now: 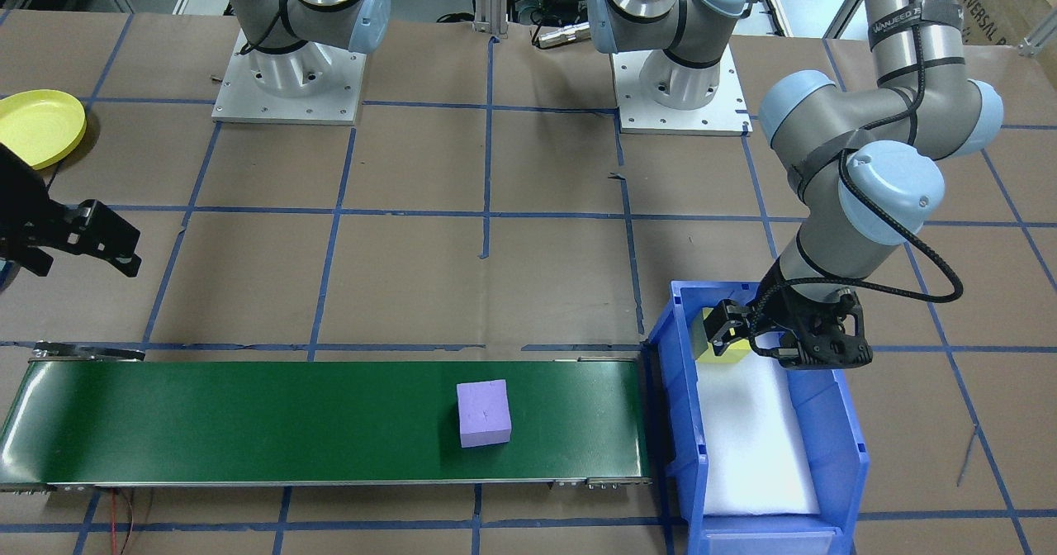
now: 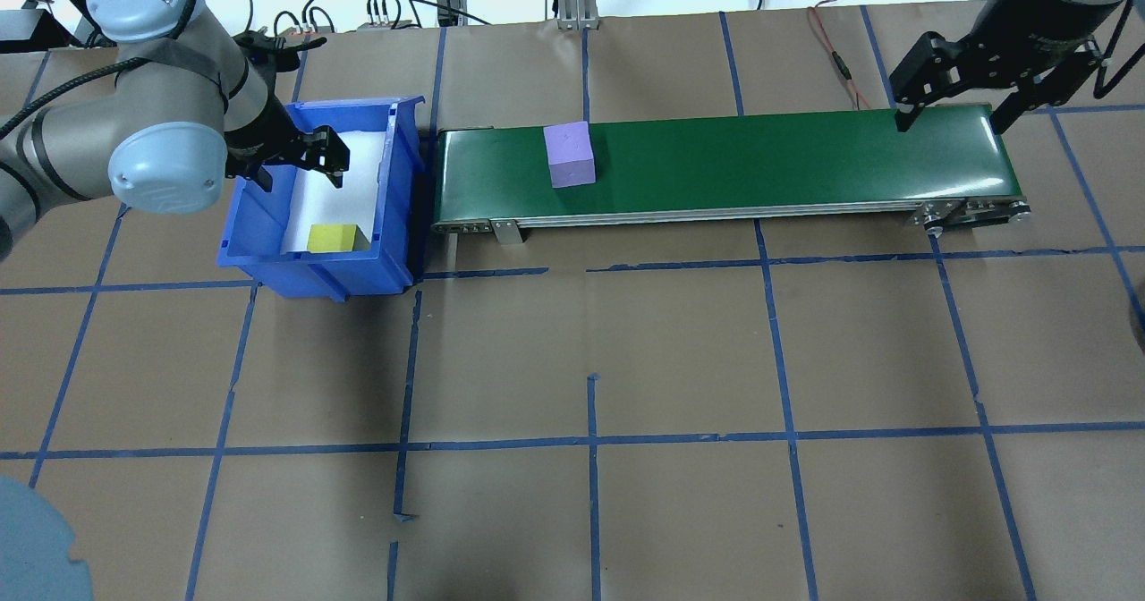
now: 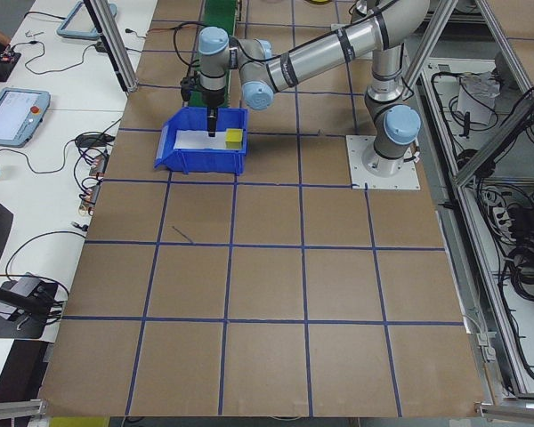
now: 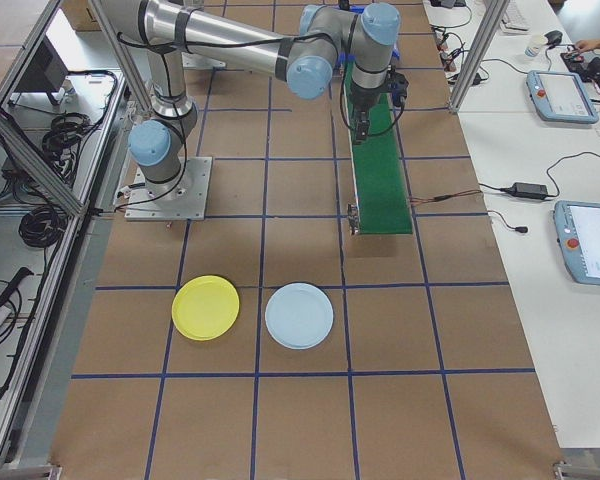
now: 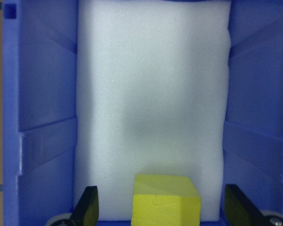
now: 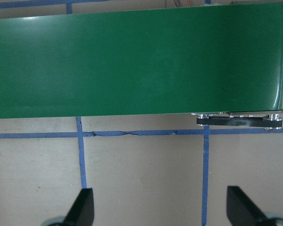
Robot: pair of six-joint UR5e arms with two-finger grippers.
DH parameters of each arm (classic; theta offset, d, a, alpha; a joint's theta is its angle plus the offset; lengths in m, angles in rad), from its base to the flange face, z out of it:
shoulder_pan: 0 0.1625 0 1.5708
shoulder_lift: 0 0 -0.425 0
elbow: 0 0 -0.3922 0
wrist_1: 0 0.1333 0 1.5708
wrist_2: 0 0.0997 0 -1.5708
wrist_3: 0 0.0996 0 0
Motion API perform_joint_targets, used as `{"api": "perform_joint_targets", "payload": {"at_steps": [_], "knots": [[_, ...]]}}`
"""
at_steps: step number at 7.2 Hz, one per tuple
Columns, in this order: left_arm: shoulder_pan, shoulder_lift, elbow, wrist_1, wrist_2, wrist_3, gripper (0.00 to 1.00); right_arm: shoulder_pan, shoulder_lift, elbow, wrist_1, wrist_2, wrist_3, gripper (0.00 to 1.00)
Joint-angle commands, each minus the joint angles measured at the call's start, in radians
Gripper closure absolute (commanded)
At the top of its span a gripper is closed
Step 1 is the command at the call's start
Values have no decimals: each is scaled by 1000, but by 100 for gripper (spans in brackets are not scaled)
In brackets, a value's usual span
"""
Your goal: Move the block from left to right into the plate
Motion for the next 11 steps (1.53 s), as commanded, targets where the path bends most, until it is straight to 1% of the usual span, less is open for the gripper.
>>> {"api": "perform_joint_targets", "payload": {"at_steps": [1,2,3,4,5,6,8,11], "knots": [[1,-10,-7,1,-18,3,7,-12,83,-24,-115,73,-70,0],[1,-15,-7,1,-13,3,8,-14,113,-9,-114,113,-76,0],[1,-19,-13,1,-16,0,16,-14,131,-10,-112,135,-89,0],[1,-21,-13,1,-18,0,18,-17,142,-6,-126,241,-122,0],[1,-24,-14,1,-16,0,18,-49,162,-13,-128,305,-133,0],[1,-26,-36,1,-16,0,18,-81,160,2,-126,313,-151,0],[1,-26,-66,10,-16,0,18,-89,168,40,-131,307,-153,0],[1,-24,-59,9,-6,7,18,-87,171,31,-131,305,-155,0]]}}
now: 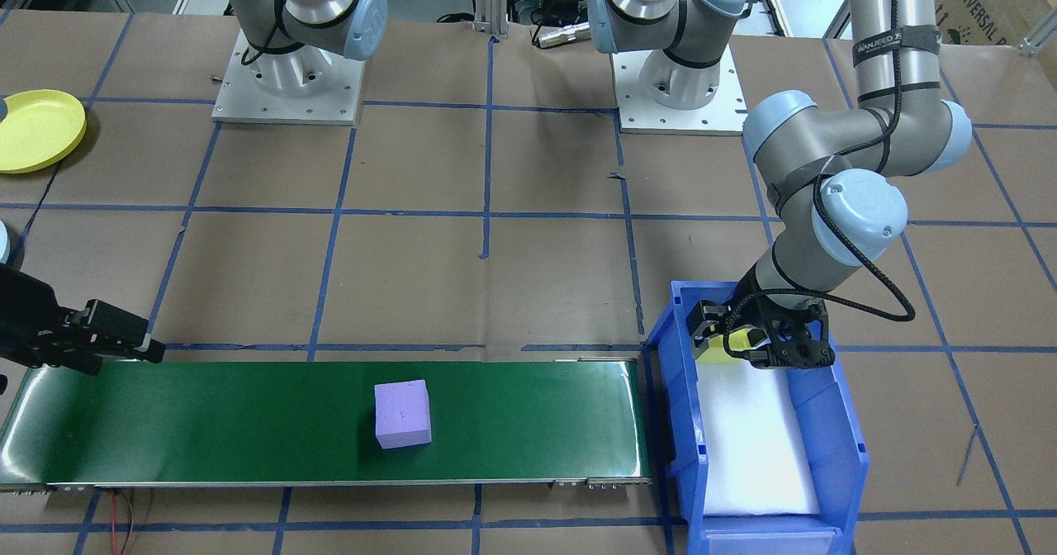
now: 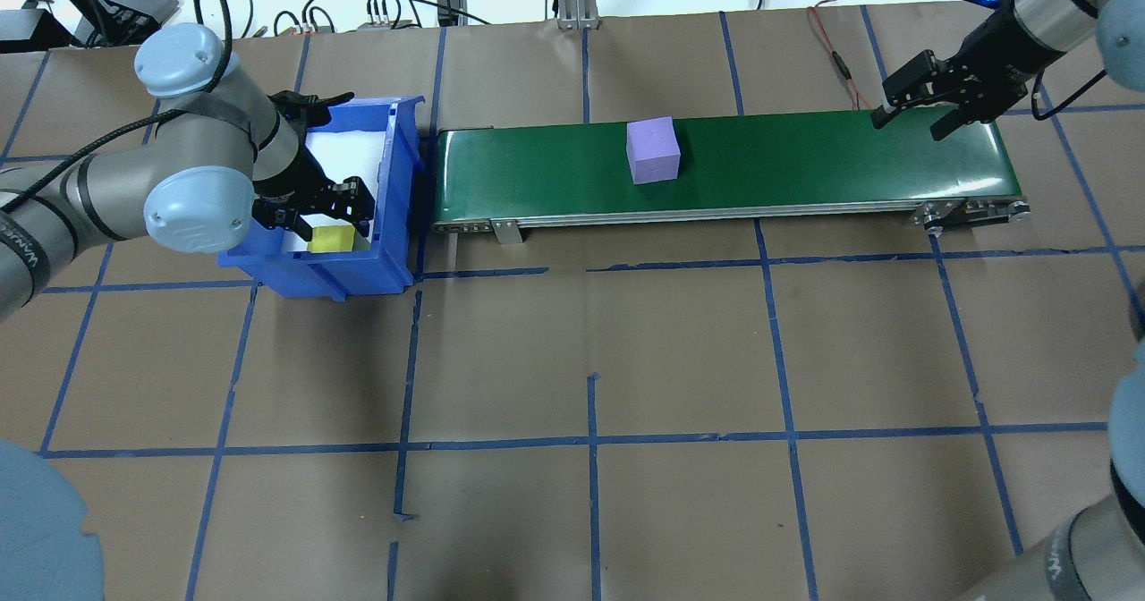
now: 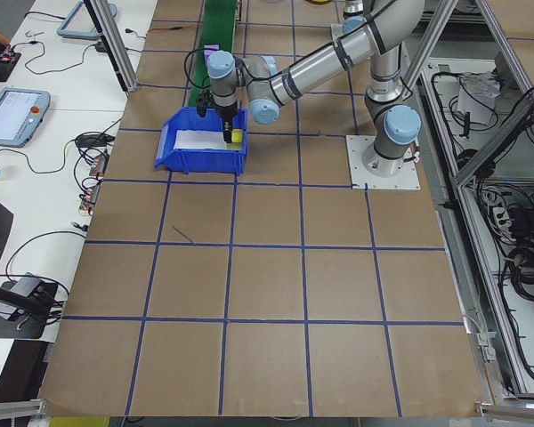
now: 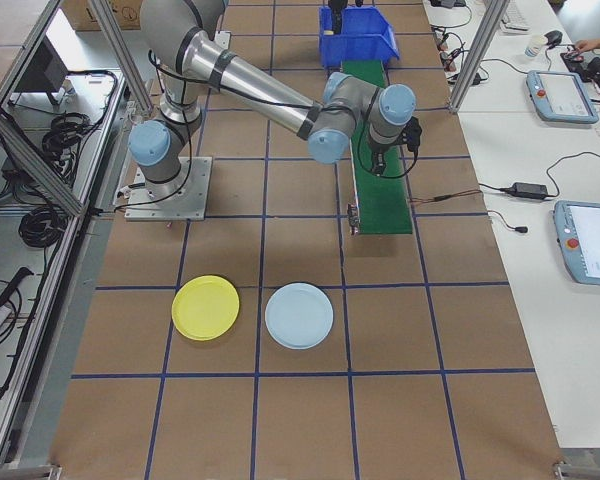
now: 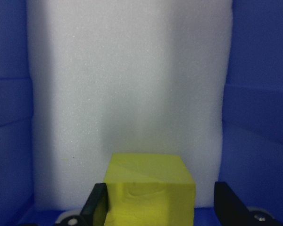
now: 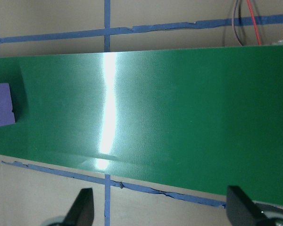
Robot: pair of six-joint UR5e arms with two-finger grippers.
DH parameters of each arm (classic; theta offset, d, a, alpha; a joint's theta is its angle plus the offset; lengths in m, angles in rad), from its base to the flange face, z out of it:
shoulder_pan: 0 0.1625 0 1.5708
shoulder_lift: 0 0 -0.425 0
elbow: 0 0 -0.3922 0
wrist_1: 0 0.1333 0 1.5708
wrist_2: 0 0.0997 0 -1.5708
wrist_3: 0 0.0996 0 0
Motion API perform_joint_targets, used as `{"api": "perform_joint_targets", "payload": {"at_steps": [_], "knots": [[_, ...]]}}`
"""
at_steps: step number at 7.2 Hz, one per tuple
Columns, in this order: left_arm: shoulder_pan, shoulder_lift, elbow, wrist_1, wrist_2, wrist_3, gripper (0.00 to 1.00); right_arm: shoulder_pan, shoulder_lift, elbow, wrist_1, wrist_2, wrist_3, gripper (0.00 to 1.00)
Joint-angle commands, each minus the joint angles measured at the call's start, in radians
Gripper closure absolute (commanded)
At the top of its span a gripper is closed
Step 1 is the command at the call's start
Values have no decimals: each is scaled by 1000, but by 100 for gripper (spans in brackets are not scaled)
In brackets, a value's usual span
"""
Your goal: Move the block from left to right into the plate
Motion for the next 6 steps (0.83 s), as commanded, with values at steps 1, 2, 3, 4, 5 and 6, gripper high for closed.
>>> {"api": "perform_joint_targets", "payload": {"at_steps": [1,2,3,4,5,6], "knots": [[0,1,21,-6,3,6,18,-1,0,-15,1,-4,0,0],[0,3,23,-6,3,6,18,-2,-1,-10,1,-5,1,0],[0,4,23,-7,3,6,18,-2,-3,-7,1,-4,4,0],[0,3,18,-6,3,6,18,-2,-3,-6,1,-4,4,0],[0,3,6,-6,3,3,18,-2,-3,0,1,-4,4,0],[0,3,1,-4,3,4,18,-2,-3,3,1,-5,3,0]]}}
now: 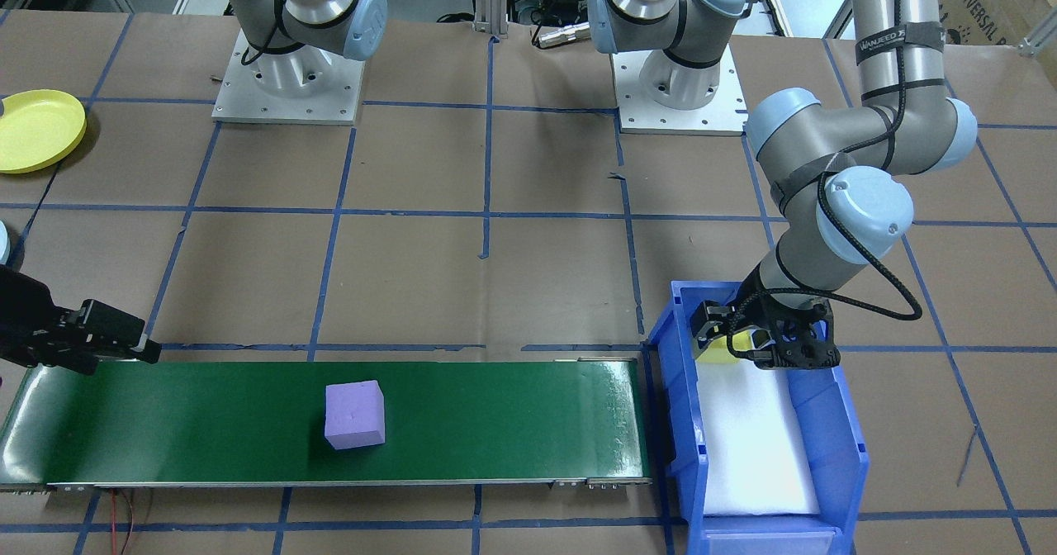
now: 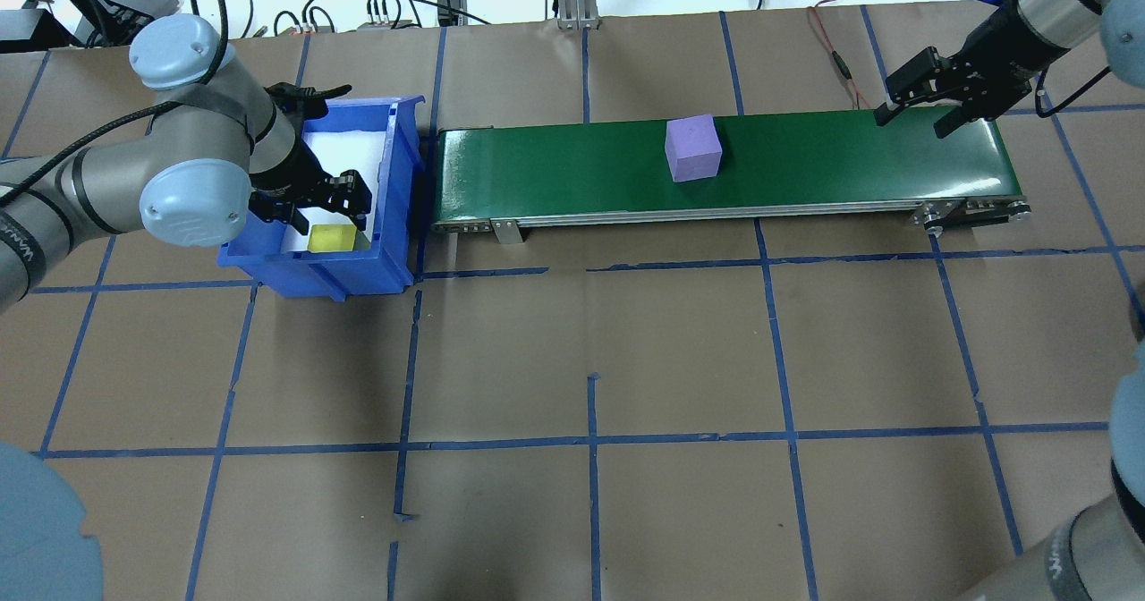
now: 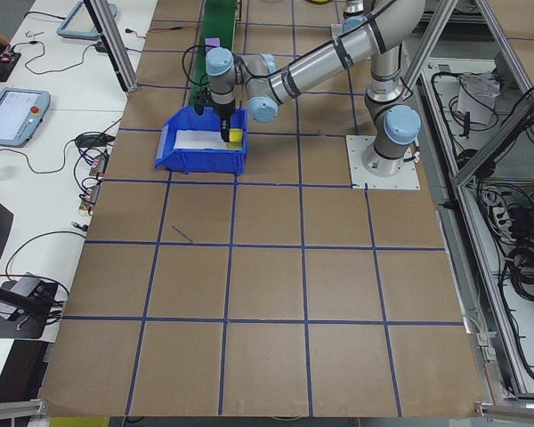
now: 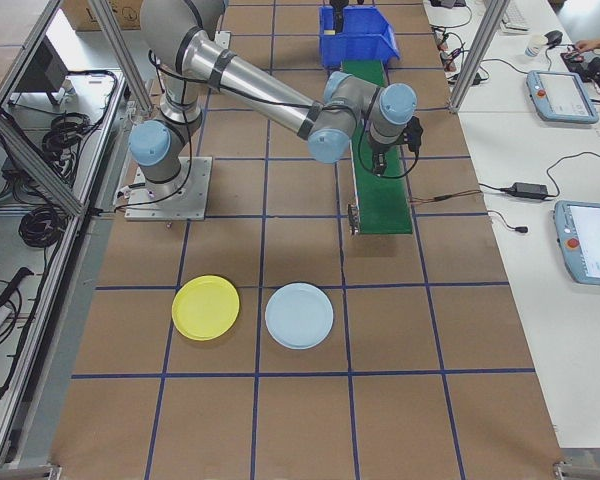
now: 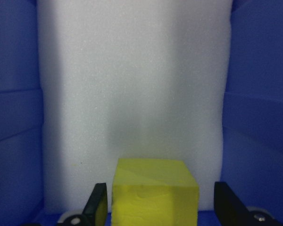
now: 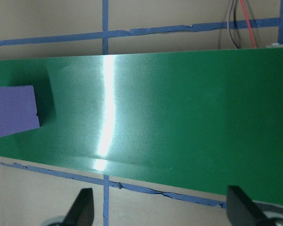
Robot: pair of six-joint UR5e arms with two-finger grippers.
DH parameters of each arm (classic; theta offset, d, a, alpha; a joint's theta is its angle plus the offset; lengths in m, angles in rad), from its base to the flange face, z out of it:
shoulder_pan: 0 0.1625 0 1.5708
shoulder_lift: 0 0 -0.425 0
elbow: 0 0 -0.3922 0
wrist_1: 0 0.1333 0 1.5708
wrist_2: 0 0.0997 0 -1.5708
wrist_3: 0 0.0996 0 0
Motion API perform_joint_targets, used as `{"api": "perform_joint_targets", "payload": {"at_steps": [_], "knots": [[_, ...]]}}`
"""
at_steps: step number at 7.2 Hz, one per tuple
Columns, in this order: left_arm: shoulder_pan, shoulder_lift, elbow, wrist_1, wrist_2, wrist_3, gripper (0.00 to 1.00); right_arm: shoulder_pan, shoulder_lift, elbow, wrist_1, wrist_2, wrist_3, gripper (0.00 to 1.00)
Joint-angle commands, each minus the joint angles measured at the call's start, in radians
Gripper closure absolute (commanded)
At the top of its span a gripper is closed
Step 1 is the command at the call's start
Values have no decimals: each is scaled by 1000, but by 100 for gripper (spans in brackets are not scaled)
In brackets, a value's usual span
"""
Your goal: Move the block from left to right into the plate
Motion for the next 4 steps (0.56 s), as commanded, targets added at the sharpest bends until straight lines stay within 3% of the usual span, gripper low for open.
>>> {"api": "perform_joint_targets", "payload": {"at_steps": [1,4], "knots": [[0,0,-11,1,3,0,18,0,1,6,0,-3,0,0],[2,-2,-10,3,2,2,18,0,6,-9,-2,10,8,0]]}}
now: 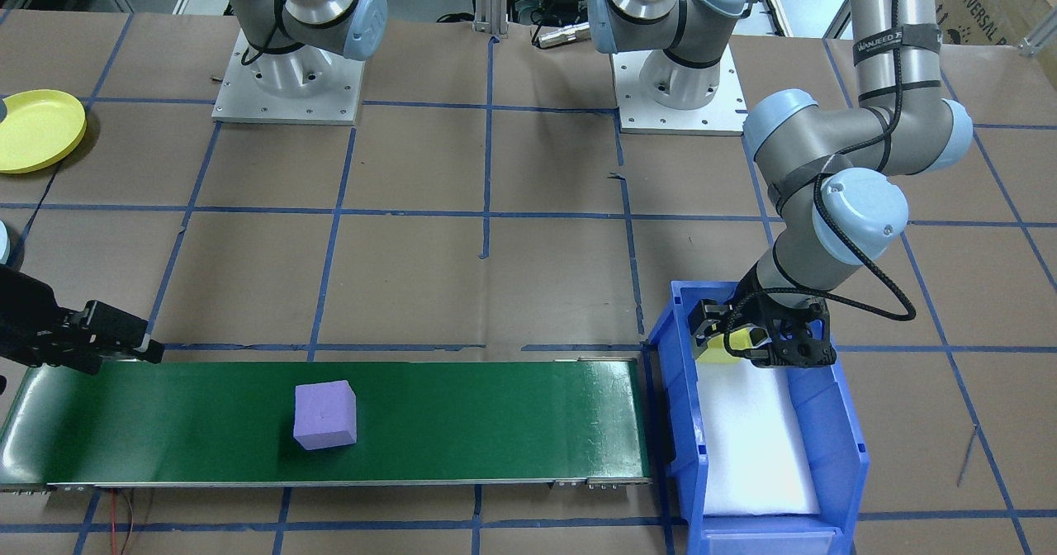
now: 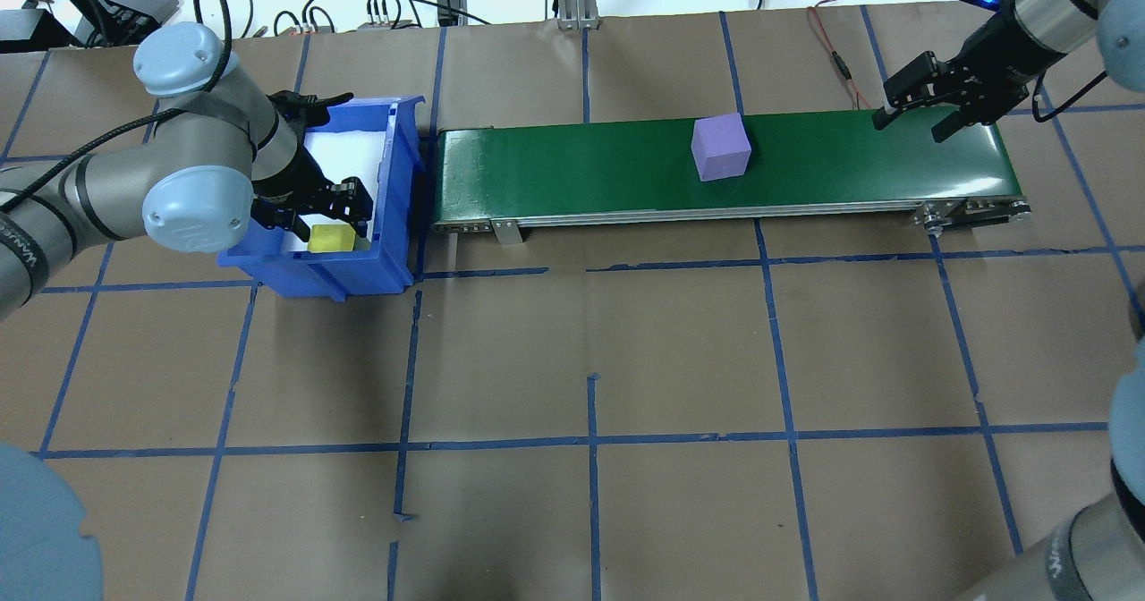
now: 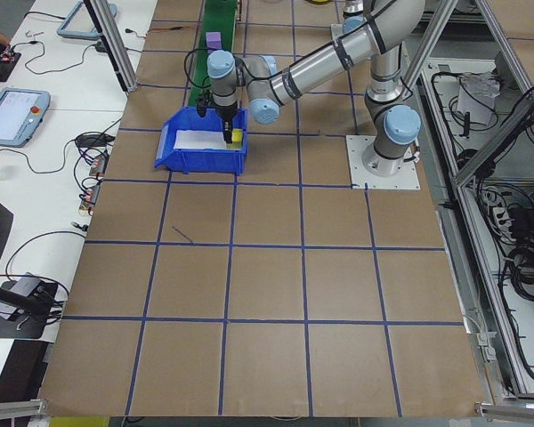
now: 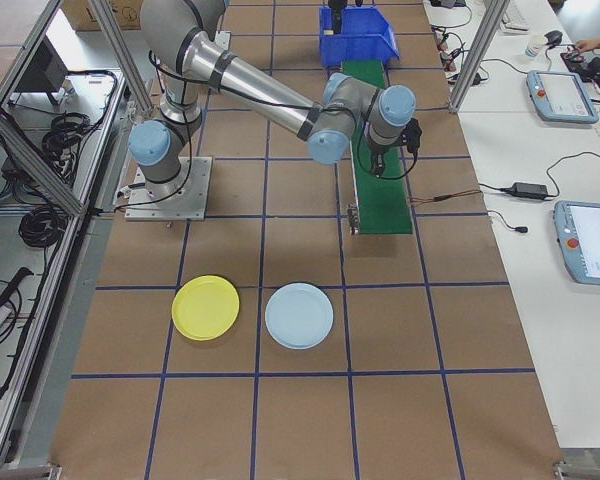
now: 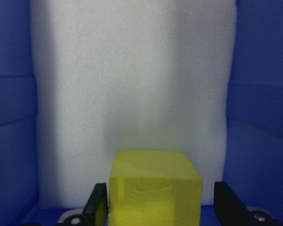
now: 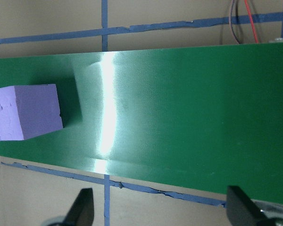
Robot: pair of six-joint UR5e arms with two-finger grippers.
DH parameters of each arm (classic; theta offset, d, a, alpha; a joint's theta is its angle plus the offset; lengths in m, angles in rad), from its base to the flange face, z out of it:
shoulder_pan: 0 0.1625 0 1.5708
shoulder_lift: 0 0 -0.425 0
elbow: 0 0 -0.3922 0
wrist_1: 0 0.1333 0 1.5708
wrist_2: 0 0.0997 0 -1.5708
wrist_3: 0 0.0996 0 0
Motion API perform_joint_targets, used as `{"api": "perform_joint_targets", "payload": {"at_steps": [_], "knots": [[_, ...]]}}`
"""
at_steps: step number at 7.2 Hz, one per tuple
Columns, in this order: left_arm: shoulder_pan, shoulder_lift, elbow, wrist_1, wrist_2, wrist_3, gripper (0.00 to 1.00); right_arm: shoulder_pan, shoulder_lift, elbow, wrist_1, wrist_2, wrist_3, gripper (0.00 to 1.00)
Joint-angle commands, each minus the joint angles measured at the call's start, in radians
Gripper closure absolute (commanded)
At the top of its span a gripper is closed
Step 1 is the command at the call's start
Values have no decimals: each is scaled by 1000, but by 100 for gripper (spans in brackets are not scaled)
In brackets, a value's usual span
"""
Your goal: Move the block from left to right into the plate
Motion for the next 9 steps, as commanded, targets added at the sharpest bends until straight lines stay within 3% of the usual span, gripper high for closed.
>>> {"api": "perform_joint_targets", "payload": {"at_steps": [1,4,5,6,9], "knots": [[1,-1,0,1,0,0,18,0,11,-13,-11,9,5,0],[1,-1,2,1,5,2,18,0,44,-40,-47,10,65,0],[1,-1,0,2,5,0,18,0,50,-46,-56,55,66,0],[1,-6,-1,4,5,0,18,0,48,-57,-59,142,52,0],[1,-16,-4,5,5,3,18,0,67,-48,-82,131,45,0]]}}
